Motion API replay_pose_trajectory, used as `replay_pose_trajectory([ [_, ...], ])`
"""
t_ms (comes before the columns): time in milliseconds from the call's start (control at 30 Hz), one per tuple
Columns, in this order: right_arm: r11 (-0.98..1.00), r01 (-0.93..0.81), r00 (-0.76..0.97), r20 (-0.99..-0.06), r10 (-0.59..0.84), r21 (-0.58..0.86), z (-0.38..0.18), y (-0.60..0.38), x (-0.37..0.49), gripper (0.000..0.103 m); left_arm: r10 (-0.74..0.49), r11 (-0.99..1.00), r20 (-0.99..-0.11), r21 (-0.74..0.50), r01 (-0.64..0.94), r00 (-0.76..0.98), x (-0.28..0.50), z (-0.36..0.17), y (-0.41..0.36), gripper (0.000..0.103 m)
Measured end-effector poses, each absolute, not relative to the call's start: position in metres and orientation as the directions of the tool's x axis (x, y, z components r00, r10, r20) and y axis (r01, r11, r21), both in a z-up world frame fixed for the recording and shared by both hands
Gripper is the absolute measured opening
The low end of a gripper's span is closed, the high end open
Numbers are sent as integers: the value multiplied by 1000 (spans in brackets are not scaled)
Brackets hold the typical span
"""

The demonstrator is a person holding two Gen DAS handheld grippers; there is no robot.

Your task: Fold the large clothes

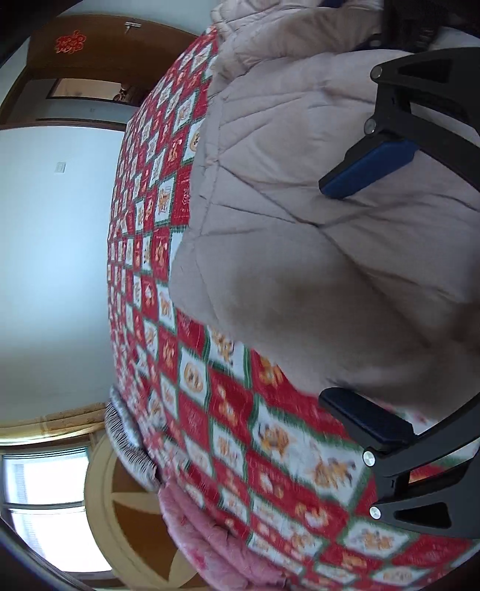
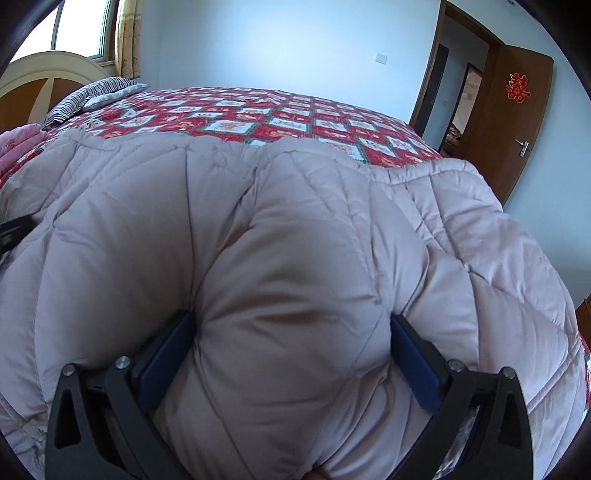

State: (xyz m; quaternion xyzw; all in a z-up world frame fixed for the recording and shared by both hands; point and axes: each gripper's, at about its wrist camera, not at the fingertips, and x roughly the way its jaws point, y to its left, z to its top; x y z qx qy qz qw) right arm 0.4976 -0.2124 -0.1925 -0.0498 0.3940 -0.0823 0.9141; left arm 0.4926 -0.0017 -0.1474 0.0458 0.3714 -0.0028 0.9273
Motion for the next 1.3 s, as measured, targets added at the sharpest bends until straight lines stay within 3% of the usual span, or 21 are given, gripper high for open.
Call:
replay_pose_trajectory([
  [100, 981, 112, 674, -713, -193, -159, -193, -211, 497, 103, 53, 995, -703, 93, 18, 709, 463, -149, 17, 102],
  [333, 979, 113, 670, -714, -202, -171, -194, -209, 497, 103, -34, 999, -756, -33, 15, 653, 432, -173, 49, 102],
  [500, 977, 113, 667, -715, -208, -179, -195, -208, 497, 103, -188, 966, -772, -258, -29, 607, 426, -193, 64, 102],
  [733, 984, 91, 652, -738, -175, -153, -175, -208, 466, 103, -212, 962, -750, -274, -3, 627, 411, -192, 58, 102],
  [867, 987, 87, 697, -700, -156, -133, -156, -203, 413, 103, -203, 963, -740, -269, -5, 642, 402, -191, 57, 102],
  [1133, 979, 36, 667, -724, -174, -202, -201, -186, 411, 103, -302, 908, -666, -419, -6, 682, 401, -190, 61, 102],
  [1300, 985, 35, 660, -736, -151, -171, -206, -191, 415, 103, -261, 912, -673, -407, -53, 692, 406, -189, 53, 102],
])
